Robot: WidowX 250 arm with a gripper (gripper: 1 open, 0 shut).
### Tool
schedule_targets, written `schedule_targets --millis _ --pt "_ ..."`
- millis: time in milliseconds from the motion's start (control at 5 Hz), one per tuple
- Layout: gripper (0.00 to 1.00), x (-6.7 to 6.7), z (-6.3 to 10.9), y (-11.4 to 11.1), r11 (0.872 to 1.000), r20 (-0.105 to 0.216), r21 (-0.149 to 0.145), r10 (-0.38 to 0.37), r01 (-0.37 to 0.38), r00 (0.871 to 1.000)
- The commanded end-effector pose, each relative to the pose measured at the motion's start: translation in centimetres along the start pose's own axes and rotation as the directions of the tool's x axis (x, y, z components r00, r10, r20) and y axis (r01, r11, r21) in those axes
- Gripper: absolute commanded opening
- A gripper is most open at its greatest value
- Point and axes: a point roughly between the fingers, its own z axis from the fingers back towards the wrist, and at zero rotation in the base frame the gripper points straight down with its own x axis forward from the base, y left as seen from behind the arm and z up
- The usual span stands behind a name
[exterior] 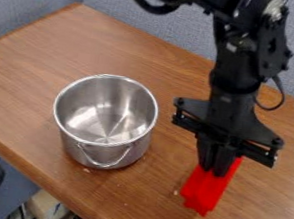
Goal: Move the red object from the metal pot to the table
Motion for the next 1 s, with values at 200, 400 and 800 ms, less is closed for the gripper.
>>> schedule_targets --millis 200,400,800 --pt "0.0 0.35 0.74 -0.12 0.999 0.055 -0.044 0.001 0.002 0.998" --pt "0.0 0.53 0.6 0.1 0.999 0.06 -0.051 0.007 -0.004 0.998" --pt "0.0 0.56 0.26 0.41 0.998 0.062 -0.061 0.017 -0.013 0.998"
